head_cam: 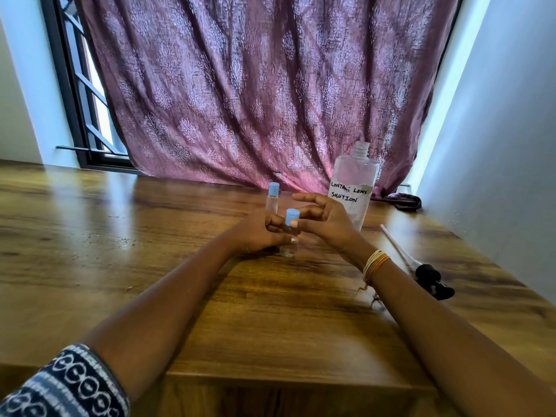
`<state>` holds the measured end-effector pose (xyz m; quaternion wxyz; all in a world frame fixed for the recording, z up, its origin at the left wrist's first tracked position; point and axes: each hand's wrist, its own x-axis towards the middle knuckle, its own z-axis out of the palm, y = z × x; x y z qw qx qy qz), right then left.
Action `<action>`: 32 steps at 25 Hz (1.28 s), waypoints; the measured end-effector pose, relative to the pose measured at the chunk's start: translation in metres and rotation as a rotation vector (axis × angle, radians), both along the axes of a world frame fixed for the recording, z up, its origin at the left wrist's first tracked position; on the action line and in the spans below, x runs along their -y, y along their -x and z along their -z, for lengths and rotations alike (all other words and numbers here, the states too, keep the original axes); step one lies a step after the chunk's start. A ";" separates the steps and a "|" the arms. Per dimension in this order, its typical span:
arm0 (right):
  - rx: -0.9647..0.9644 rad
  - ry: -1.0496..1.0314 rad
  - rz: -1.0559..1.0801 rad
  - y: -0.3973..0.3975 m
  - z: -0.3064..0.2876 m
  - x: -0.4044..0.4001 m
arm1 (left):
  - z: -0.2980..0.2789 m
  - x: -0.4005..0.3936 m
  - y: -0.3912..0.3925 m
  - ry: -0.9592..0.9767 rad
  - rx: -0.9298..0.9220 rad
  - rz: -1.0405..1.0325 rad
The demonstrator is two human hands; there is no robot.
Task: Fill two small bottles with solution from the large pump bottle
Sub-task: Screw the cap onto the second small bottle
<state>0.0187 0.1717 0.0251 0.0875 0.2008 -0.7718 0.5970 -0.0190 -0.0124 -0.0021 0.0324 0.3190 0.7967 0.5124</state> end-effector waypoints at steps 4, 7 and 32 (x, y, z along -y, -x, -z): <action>0.082 0.055 -0.118 -0.002 -0.003 0.003 | 0.001 -0.001 0.000 0.007 0.014 -0.001; 0.106 0.099 -0.208 -0.002 -0.006 -0.001 | 0.002 -0.002 -0.001 -0.017 0.010 -0.014; 0.086 -0.104 -0.017 0.003 0.006 0.000 | -0.003 0.003 -0.003 0.142 -0.088 -0.128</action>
